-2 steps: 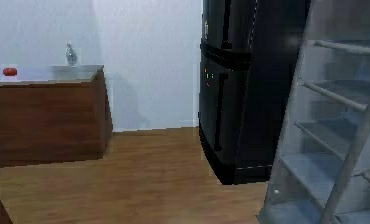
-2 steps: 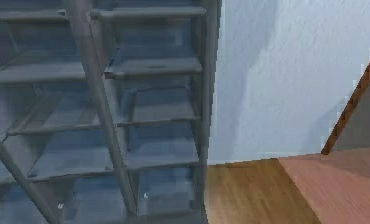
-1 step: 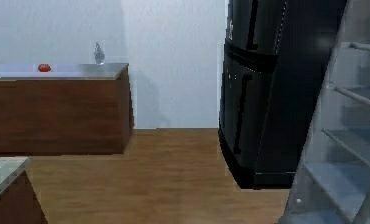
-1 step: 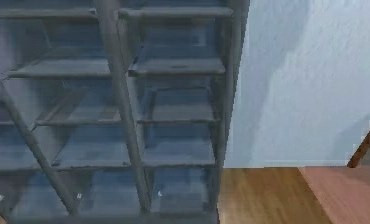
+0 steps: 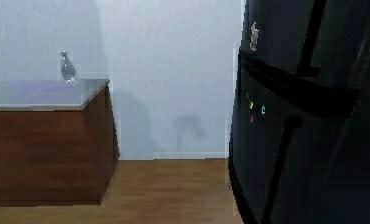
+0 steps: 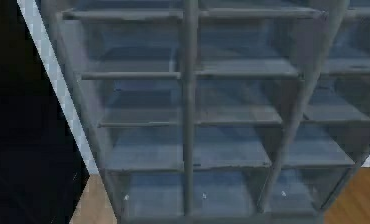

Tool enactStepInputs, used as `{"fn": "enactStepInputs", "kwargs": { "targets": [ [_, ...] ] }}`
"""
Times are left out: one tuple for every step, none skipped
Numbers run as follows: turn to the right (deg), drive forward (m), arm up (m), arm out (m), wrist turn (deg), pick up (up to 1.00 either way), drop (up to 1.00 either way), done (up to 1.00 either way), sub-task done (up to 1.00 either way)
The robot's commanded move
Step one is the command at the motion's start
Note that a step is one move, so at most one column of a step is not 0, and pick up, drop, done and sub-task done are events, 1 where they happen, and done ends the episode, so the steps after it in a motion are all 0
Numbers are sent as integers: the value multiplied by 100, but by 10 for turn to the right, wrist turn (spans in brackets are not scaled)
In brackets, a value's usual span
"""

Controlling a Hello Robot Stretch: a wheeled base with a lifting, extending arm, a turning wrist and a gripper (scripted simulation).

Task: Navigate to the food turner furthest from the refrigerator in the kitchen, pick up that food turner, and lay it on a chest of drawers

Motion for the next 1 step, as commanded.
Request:
{"fn": "enactStepInputs", "kwargs": {
  "targets": [
    [-450,0,0,0,0,0,0,0,0]
  ]
}}
